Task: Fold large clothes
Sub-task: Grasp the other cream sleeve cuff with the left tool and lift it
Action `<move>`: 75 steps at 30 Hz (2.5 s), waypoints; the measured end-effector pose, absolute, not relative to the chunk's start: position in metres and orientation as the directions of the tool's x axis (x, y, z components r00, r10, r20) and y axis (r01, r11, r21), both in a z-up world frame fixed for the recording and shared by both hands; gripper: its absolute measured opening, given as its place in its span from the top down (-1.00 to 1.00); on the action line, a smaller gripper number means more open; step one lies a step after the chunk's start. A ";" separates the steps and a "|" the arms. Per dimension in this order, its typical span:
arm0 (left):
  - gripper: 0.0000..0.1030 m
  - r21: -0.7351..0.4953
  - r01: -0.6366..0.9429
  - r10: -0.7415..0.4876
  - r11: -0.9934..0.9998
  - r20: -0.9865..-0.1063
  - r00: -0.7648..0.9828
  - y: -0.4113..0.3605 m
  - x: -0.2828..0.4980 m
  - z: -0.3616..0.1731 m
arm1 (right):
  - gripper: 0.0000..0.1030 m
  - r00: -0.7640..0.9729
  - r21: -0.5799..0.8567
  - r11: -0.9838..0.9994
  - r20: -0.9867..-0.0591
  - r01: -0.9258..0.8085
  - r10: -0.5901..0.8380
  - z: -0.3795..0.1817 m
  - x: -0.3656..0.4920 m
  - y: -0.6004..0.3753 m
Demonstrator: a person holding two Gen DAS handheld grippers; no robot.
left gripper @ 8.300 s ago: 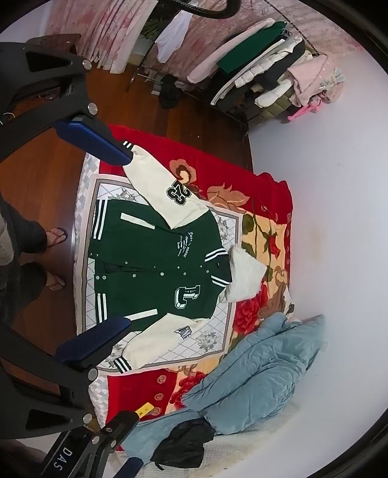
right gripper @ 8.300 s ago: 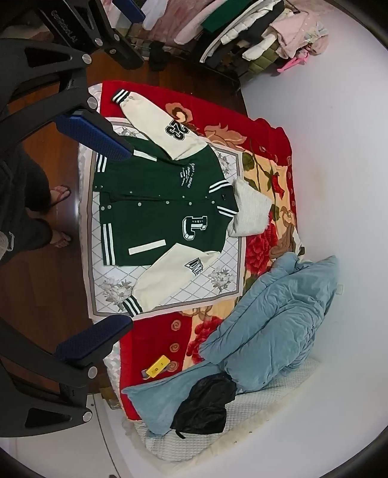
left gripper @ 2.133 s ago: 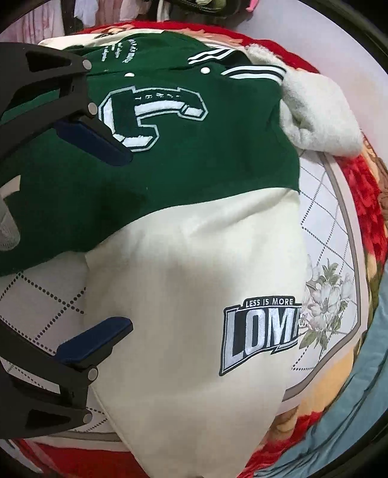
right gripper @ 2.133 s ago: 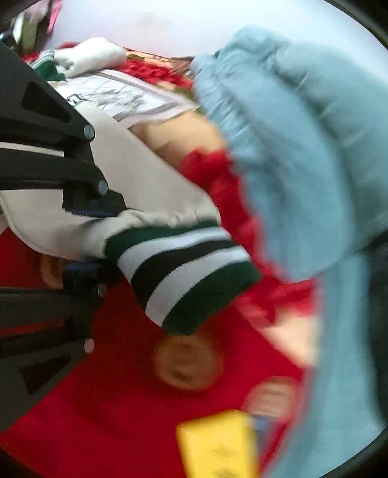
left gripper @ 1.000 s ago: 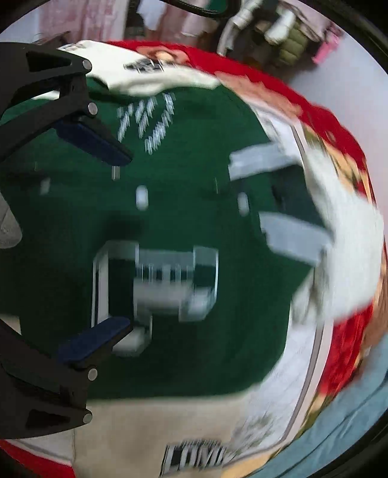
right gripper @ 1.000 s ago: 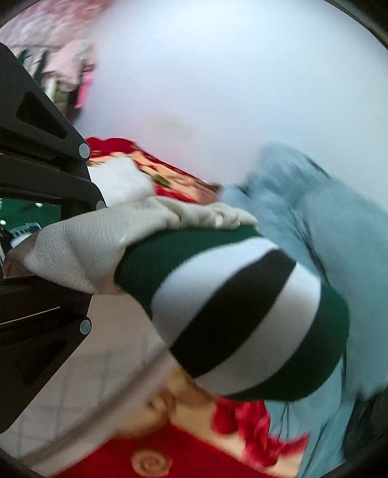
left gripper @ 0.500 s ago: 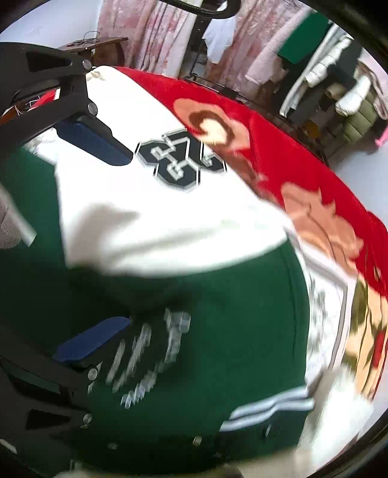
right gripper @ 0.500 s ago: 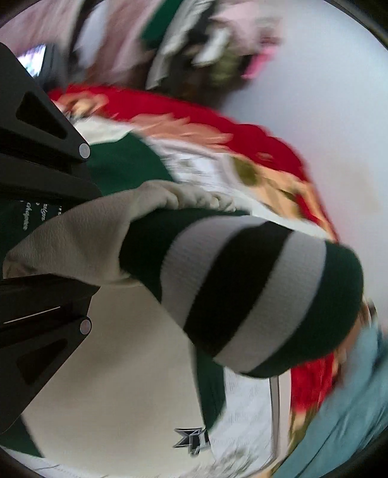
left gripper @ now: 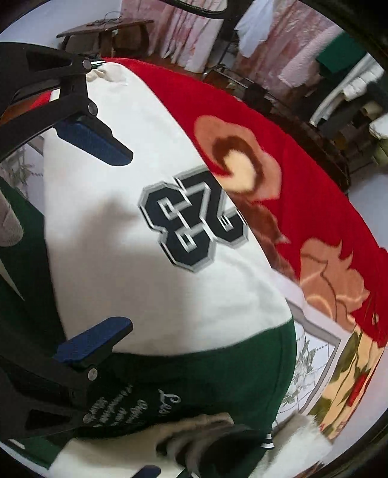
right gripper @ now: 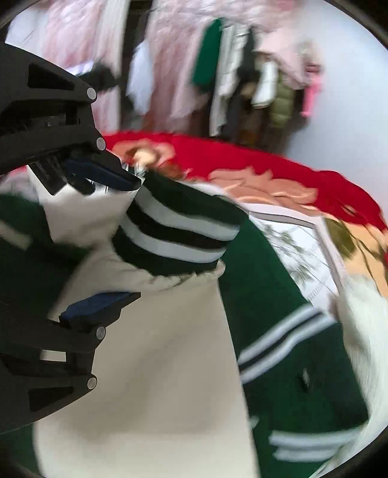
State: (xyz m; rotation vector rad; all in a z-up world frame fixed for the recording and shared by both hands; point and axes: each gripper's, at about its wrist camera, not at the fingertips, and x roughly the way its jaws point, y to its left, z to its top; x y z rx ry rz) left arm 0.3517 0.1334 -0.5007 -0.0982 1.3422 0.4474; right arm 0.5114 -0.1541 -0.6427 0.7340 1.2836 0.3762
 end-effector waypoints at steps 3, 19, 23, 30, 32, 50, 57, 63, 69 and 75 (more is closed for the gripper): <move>-1.00 0.159 -0.403 0.225 0.901 -0.967 0.121 0.150 0.328 -0.502 | -0.32 0.287 0.679 0.708 -0.730 0.195 0.620 -0.642 0.501 -0.159; -1.00 -0.193 -0.853 -0.159 0.484 -0.979 0.131 0.281 0.176 -0.548 | -0.03 0.068 0.508 0.857 -0.861 0.088 0.504 -0.637 0.449 -0.107; -1.00 -0.320 -0.913 -0.204 0.254 -0.940 0.273 0.315 0.154 -0.568 | -0.03 0.016 0.483 0.858 -0.873 0.172 0.488 -0.649 0.416 -0.109; -0.97 -0.379 -0.919 -0.104 0.107 -0.924 0.369 0.364 0.149 -0.587 | -0.03 0.012 0.442 0.867 -0.892 0.229 0.451 -0.681 0.392 -0.094; -0.97 -0.389 -0.916 -0.053 0.093 -0.921 0.386 0.367 0.147 -0.585 | -0.03 0.010 0.436 0.873 -0.896 0.219 0.444 -0.684 0.396 -0.085; 0.83 -0.462 -0.806 0.218 0.370 -0.800 0.558 0.434 0.182 -0.504 | -0.03 0.022 0.403 0.906 -0.915 0.130 0.403 -0.690 0.411 -0.041; 0.40 -0.514 -0.794 -0.007 0.324 -0.841 0.541 0.465 0.220 -0.582 | -0.03 -0.002 0.312 0.941 -0.949 0.134 0.315 -0.699 0.414 -0.033; 0.84 -0.480 -0.774 0.105 0.413 -0.819 0.564 0.463 0.237 -0.566 | -0.03 -0.004 0.250 0.959 -0.967 0.132 0.253 -0.696 0.421 -0.024; 0.93 -0.287 -0.715 0.282 0.638 -0.777 0.564 0.440 0.274 -0.487 | -0.51 0.062 -0.146 0.984 -0.986 0.104 -0.153 -0.663 0.433 -0.018; 0.95 -0.090 -0.559 0.335 0.824 -0.719 0.609 0.372 0.323 -0.413 | -0.76 0.179 -0.272 0.953 -0.939 0.132 -0.293 -0.636 0.454 -0.033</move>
